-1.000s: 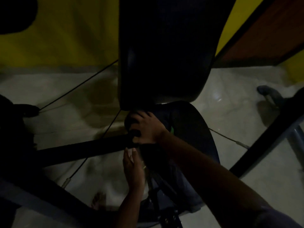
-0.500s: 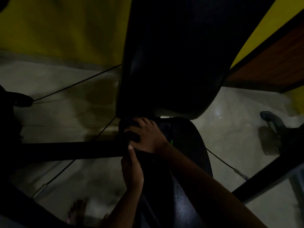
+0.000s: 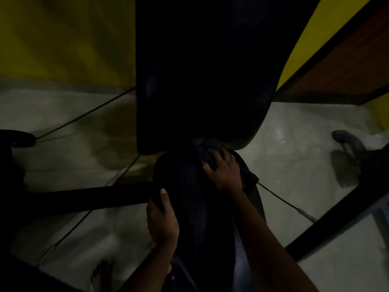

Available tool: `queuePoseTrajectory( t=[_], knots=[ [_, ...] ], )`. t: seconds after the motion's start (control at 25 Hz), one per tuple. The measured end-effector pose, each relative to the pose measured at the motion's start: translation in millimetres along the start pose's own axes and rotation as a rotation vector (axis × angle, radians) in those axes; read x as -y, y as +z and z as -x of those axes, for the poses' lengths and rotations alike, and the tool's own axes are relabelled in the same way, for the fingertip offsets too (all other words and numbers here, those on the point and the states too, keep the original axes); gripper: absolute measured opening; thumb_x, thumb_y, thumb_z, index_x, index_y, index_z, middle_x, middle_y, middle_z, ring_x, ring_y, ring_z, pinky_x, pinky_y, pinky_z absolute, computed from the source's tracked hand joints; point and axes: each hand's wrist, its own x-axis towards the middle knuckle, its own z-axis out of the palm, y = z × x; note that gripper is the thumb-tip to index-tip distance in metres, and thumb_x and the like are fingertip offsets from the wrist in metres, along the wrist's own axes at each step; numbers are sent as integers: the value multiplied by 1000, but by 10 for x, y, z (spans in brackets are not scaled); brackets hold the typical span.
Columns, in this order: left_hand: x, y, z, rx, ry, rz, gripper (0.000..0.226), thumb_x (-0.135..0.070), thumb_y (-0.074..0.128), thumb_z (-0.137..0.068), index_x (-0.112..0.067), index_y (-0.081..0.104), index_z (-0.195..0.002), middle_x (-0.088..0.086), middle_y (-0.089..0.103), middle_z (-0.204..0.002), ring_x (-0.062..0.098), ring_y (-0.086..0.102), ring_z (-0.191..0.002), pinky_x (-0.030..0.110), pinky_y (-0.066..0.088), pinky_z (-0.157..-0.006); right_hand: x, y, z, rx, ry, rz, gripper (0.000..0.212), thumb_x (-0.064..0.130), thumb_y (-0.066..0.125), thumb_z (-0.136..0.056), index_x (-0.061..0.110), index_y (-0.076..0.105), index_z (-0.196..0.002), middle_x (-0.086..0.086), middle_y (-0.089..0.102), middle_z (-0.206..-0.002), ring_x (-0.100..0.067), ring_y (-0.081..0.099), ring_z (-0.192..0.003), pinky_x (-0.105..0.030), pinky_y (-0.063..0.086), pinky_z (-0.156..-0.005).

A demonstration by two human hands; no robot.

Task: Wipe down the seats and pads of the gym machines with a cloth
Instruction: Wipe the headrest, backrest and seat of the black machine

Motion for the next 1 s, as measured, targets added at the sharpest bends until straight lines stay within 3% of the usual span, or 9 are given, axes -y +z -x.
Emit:
queuePoseTrajectory(
  t=[0.2,0.36,0.52,0.68,0.88,1.0],
  knots=[
    [-40,3,-37,22,-70,9,66,-56,31,-93,-10,42,-138,20,48,-139,40,47,-123,47,39,-100,299,129,734,-67,54,120,60,59,35,-91,39,20,-145,-10,13,-156,-32,22,-136,-42,24,-107],
    [-14,-166,-10,206,-44,189,58,-49,35,-95,-9,44,-137,18,46,-140,35,46,-126,44,38,-105,538,192,1218,-65,-14,153,54,50,39,-94,38,24,-144,-16,27,-148,-35,35,-126,-41,34,-97],
    [-64,-777,311,296,45,185,52,-38,36,-98,-7,40,-140,16,39,-146,31,40,-132,41,33,-109,723,61,1638,-63,7,-46,49,45,43,-94,40,31,-141,-15,35,-142,-34,40,-121,-38,36,-97],
    [-72,-1720,903,350,134,287,48,-30,36,-100,-7,35,-142,12,36,-149,25,36,-136,32,28,-108,1123,-288,2472,-200,19,-402,48,40,50,-93,37,37,-139,-17,38,-137,-35,38,-124,-41,36,-103],
    [-137,-3005,1504,409,284,306,48,-36,36,-99,-18,33,-144,1,36,-149,21,34,-137,25,27,-99,1665,-793,3597,-290,-32,-692,46,37,53,-92,28,44,-137,-16,44,-133,-32,44,-122,-44,39,-102],
    [-106,-3716,1782,383,365,381,48,-35,36,-99,-18,32,-144,1,33,-151,20,30,-139,24,26,-100,1979,-957,4166,-307,-120,-804,44,31,56,-92,18,49,-133,-17,53,-128,-30,51,-119,-36,43,-97]
  ],
)
